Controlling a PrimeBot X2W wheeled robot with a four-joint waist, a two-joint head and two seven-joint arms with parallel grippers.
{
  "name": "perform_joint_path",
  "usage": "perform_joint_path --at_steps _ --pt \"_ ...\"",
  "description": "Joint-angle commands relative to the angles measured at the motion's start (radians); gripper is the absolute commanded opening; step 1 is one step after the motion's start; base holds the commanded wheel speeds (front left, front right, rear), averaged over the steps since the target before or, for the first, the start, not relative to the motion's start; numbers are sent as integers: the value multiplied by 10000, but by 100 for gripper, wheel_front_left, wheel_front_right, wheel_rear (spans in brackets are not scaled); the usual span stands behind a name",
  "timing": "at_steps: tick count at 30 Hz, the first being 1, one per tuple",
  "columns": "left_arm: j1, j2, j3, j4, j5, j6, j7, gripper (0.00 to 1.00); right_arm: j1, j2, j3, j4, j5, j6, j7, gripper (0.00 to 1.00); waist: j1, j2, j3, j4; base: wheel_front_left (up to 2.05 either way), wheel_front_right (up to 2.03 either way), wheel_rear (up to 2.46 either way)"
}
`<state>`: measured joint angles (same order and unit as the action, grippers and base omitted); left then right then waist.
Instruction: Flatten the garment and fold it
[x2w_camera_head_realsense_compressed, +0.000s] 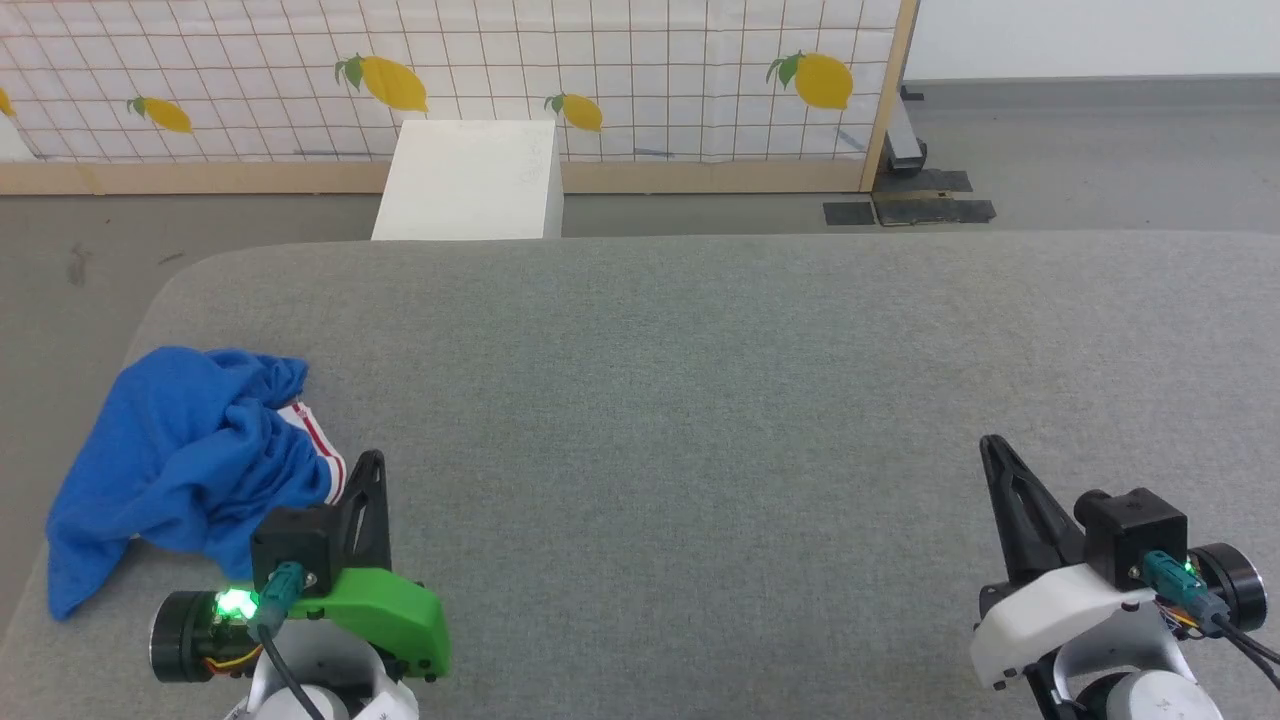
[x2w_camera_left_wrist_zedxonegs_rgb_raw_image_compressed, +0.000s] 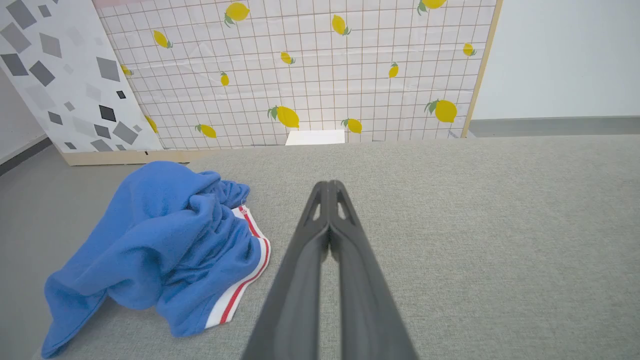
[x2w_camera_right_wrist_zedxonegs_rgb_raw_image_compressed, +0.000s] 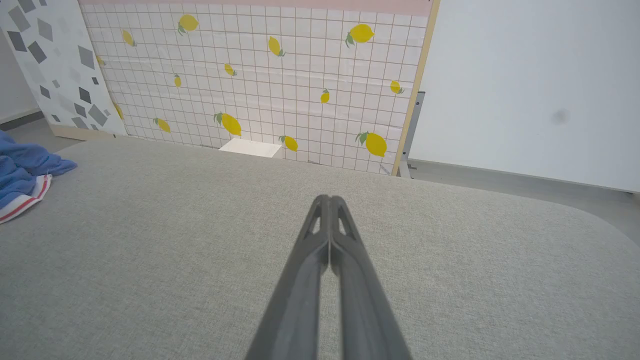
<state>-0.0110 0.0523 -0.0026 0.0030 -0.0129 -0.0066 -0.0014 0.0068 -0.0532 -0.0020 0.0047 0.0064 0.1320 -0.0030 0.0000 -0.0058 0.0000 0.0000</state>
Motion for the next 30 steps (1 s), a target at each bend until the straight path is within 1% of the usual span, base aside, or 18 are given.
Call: perform_joint_path --at_steps 1,30 --pt "110 -20 26 -30 129 66 14 0 -68 30 20 -47 -64 -13 30 0 0 58 0 0 0 0 0" --pt "110 -20 26 -30 129 66 14 0 -68 30 20 -47 -64 -13 30 0 0 58 0 0 0 0 0"
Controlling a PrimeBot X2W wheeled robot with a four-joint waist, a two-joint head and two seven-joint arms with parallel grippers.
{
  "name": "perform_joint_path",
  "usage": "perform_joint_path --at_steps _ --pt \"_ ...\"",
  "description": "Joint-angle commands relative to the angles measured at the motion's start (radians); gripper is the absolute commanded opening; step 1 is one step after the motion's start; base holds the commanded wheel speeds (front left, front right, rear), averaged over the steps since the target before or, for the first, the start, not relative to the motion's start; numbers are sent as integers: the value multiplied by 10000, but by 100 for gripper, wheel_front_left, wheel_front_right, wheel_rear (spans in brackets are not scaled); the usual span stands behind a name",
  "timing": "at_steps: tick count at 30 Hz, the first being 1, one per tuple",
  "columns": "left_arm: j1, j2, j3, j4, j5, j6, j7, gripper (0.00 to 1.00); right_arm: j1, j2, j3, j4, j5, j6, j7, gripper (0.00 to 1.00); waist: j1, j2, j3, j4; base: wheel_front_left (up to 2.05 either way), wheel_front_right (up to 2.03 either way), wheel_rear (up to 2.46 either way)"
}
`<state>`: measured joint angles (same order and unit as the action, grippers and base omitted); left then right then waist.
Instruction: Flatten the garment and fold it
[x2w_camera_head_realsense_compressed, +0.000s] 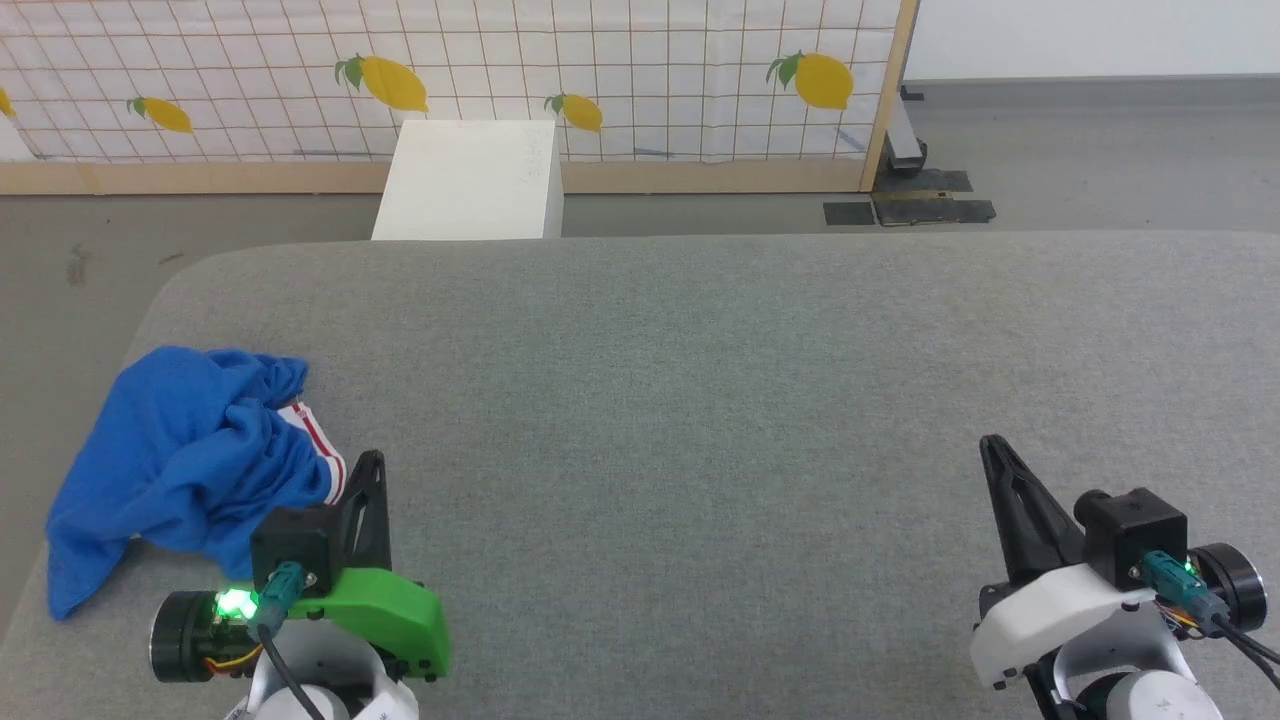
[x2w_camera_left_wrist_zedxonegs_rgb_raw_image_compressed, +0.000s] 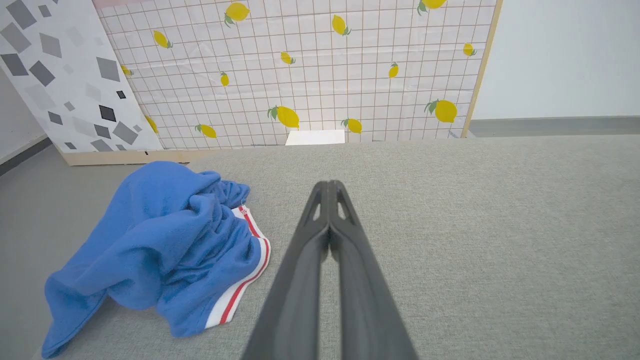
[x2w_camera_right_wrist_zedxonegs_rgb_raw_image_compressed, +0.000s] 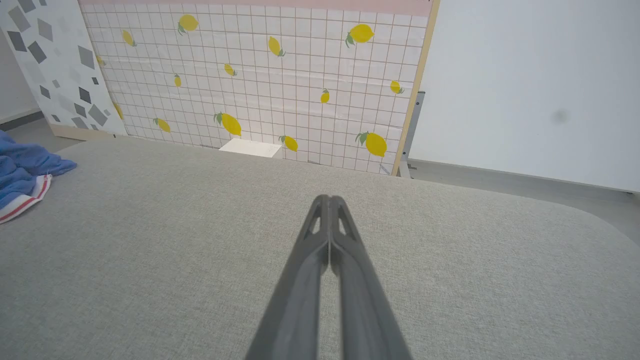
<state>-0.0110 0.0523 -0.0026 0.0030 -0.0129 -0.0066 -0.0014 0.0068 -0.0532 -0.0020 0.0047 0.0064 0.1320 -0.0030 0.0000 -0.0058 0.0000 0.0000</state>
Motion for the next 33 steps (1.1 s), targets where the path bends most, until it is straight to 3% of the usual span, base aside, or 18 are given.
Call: perform_joint_path --at_steps 1,33 --pt "110 -20 26 -30 129 66 14 0 -68 30 20 -47 -64 -13 30 0 0 58 0 0 0 0 0" --pt "110 -20 26 -30 129 66 14 0 -68 30 20 -47 -64 -13 30 0 0 58 0 0 0 0 0"
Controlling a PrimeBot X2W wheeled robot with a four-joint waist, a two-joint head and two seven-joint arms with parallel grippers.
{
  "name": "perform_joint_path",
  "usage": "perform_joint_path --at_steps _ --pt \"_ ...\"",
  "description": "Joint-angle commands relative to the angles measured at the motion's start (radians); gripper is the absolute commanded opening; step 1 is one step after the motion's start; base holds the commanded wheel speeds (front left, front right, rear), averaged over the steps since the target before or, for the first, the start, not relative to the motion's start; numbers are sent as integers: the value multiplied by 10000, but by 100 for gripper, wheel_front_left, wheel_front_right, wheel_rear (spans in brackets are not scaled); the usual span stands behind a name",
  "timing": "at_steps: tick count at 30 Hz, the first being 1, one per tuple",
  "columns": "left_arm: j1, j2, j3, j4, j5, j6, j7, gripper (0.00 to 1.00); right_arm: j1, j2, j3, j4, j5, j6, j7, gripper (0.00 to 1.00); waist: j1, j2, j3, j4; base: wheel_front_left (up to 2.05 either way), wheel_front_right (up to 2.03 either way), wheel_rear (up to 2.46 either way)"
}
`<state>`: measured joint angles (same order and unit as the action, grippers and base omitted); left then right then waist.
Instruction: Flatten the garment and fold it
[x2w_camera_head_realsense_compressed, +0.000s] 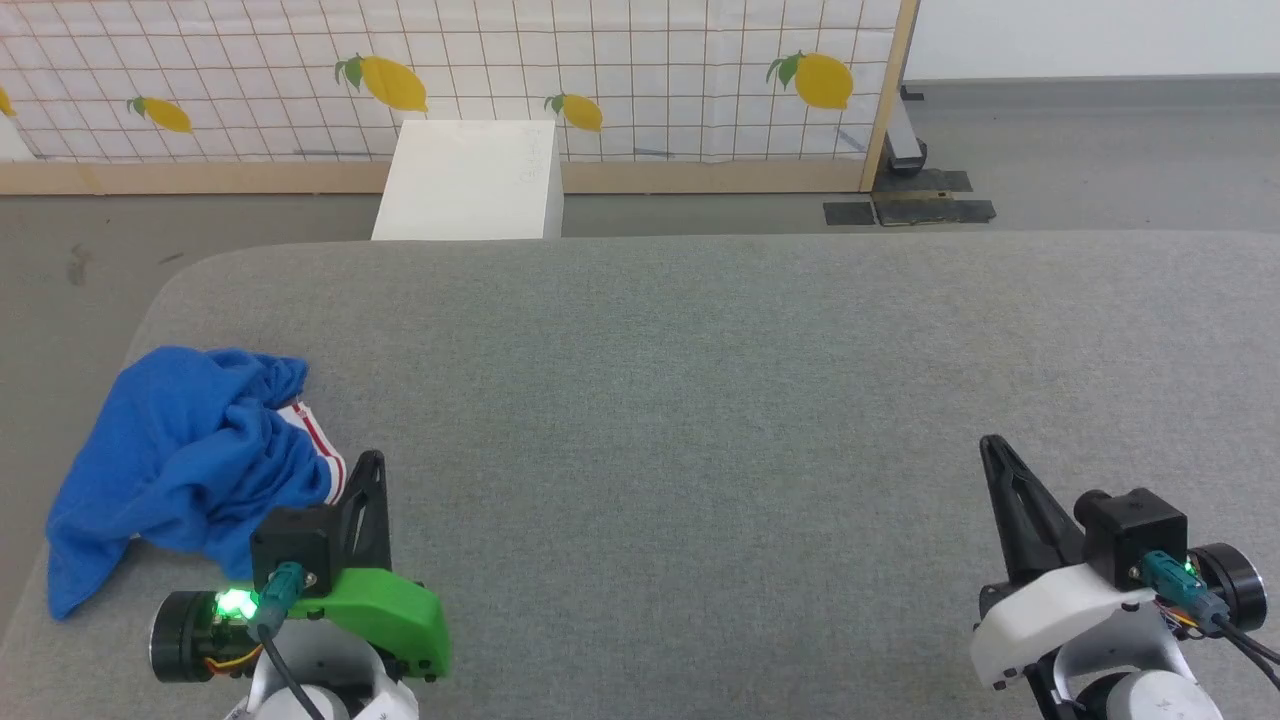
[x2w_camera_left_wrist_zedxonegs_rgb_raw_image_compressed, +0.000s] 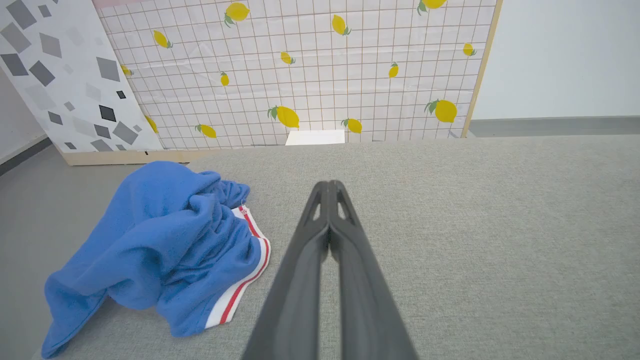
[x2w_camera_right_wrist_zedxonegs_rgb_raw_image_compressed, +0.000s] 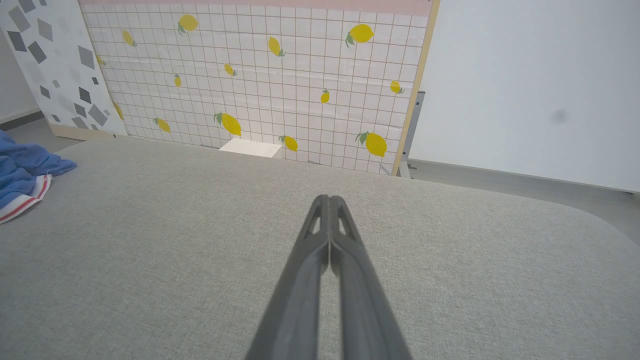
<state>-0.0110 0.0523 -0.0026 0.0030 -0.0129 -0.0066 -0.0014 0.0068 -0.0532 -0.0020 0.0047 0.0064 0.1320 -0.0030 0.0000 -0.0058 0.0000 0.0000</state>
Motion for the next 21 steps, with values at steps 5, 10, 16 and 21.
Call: perform_joint_path --at_steps 5,10,16,21 --pt "110 -20 26 -30 129 66 14 0 -68 30 20 -47 -64 -13 30 0 0 58 0 0 0 0 0" --pt "110 -20 26 -30 129 66 14 0 -68 30 20 -47 -64 -13 30 0 0 58 0 0 0 0 0" --pt "110 -20 26 -30 129 66 14 0 -68 30 20 -47 -64 -13 30 0 0 58 0 0 0 0 0" --pt "110 -20 26 -30 129 66 14 0 -68 30 20 -47 -64 -13 30 0 0 58 0 0 0 0 0"
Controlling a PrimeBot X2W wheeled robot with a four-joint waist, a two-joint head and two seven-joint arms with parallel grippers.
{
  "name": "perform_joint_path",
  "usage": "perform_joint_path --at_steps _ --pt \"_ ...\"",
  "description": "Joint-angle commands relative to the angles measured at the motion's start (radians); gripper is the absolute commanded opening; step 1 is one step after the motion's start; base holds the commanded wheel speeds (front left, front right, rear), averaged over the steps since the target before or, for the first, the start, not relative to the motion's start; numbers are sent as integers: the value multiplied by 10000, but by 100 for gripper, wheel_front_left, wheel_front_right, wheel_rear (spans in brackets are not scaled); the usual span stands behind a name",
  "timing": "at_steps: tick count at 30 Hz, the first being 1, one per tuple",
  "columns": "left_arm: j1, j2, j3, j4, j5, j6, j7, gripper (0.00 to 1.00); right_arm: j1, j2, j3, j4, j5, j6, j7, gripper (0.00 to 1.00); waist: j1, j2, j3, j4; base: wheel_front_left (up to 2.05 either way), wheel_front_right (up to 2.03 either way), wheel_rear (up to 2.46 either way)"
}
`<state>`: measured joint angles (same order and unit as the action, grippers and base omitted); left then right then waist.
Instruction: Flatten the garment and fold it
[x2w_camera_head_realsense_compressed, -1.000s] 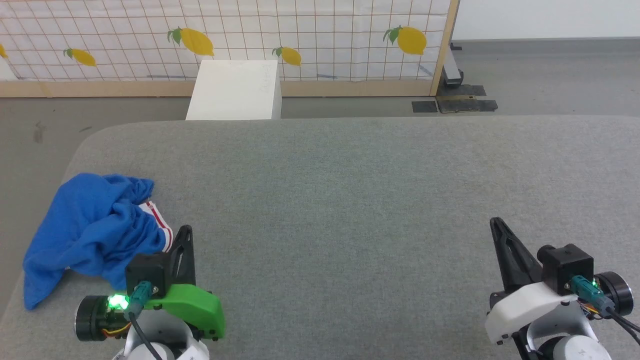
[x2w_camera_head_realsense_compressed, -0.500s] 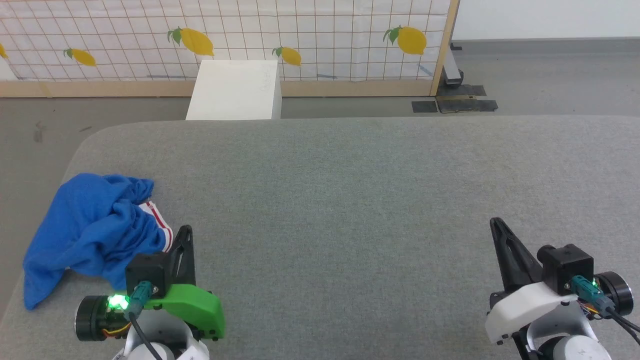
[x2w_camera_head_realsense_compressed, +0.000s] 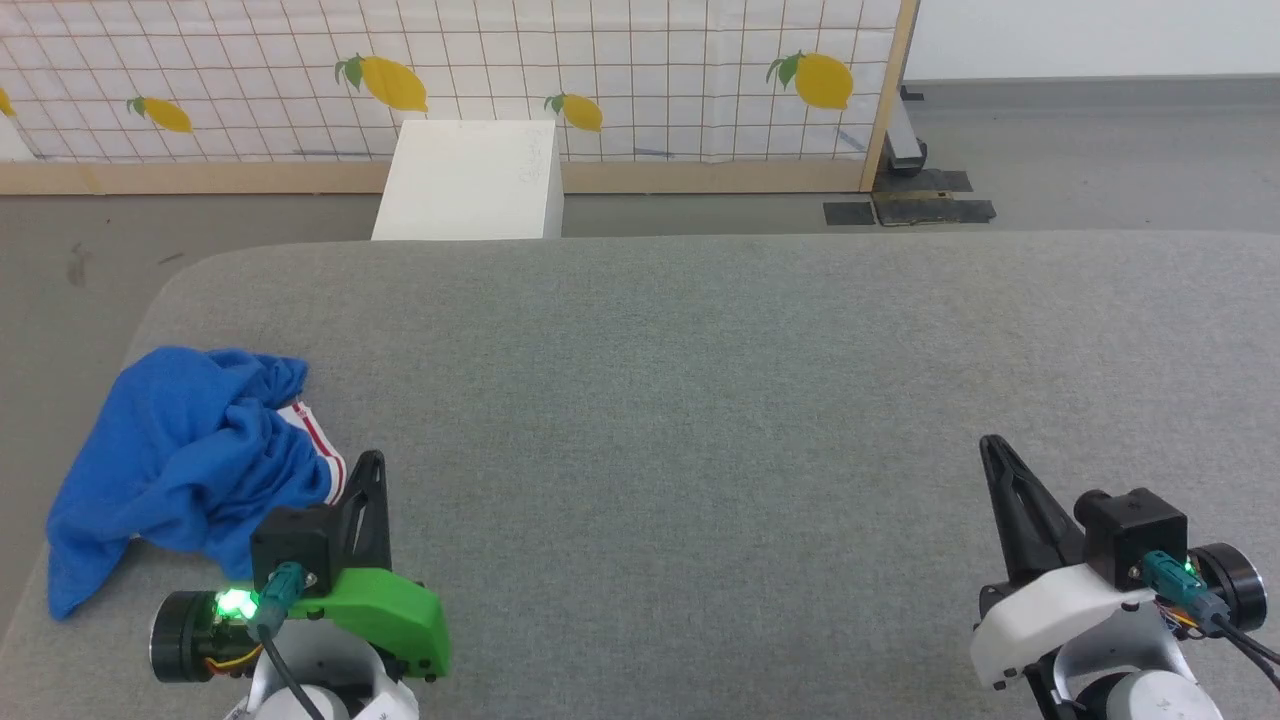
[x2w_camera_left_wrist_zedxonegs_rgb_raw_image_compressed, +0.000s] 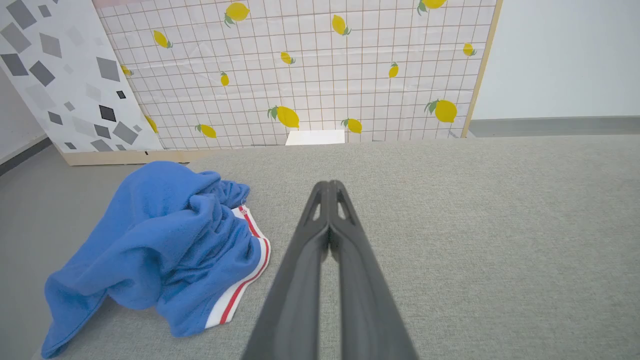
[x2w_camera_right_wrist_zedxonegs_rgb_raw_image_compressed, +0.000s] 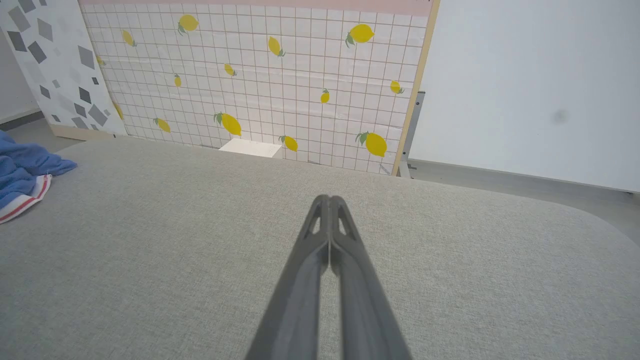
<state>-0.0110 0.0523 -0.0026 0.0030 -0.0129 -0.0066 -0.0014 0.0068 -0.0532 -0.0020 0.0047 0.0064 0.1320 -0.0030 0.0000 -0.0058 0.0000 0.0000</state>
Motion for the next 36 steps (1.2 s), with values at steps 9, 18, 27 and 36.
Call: perform_joint_path --at_steps 9,18,27,36 --pt "110 -20 26 -30 129 66 14 0 -68 30 20 -47 -64 -13 30 0 0 58 0 0 0 0 0" --pt "110 -20 26 -30 129 66 14 0 -68 30 20 -47 -64 -13 30 0 0 58 0 0 0 0 0" --pt "110 -20 26 -30 129 66 14 0 -68 30 20 -47 -64 -13 30 0 0 58 0 0 0 0 0" --pt "-33 1 -118 89 -120 56 -95 100 -4 -6 -3 37 37 -1 -68 100 0 2 -27 1 0 0 0"
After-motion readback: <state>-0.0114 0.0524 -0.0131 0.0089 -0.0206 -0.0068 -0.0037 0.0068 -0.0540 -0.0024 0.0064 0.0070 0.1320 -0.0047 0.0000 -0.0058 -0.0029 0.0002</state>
